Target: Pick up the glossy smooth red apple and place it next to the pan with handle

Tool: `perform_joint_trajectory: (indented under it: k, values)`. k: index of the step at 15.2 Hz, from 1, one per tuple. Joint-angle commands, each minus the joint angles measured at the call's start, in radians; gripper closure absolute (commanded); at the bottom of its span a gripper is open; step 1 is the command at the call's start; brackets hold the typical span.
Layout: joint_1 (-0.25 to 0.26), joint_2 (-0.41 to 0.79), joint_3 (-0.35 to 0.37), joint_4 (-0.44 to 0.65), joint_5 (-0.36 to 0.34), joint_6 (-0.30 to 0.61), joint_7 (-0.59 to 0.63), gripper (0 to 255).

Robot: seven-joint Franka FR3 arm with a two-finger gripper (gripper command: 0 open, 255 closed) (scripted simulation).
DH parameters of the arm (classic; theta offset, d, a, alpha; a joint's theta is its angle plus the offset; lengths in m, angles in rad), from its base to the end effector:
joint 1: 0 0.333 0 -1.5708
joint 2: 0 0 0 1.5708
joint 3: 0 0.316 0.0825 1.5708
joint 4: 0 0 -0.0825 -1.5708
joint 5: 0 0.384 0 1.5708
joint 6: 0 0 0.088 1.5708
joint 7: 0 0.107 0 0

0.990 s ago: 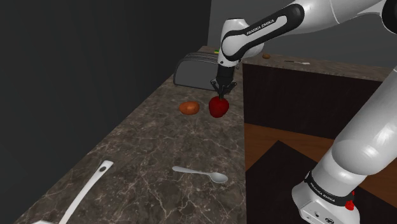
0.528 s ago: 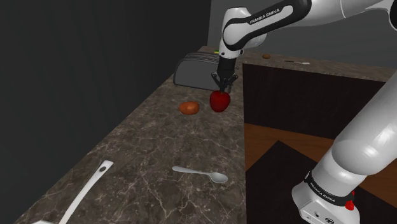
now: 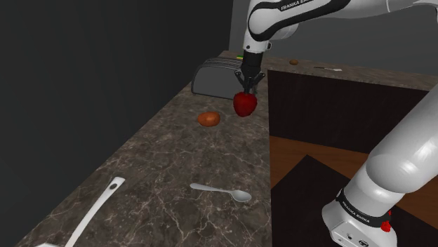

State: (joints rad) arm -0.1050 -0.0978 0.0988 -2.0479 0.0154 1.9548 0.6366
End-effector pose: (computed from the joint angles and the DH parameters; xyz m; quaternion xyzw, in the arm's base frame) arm 0.5271 -0.0010 0.4832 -0.9478 0.3188 -0.0013 0.0029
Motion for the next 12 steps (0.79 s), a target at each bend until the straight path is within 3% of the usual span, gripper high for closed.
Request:
perform_joint_trajectory:
  k: [1, 12]
  values:
    - [-0.001, -0.003, -0.001, 0.024, 0.0, -0.027, -0.001, 255]
    - [-0.001, -0.015, -0.002, 0.159, 0.0, -0.174, -0.001, 255]
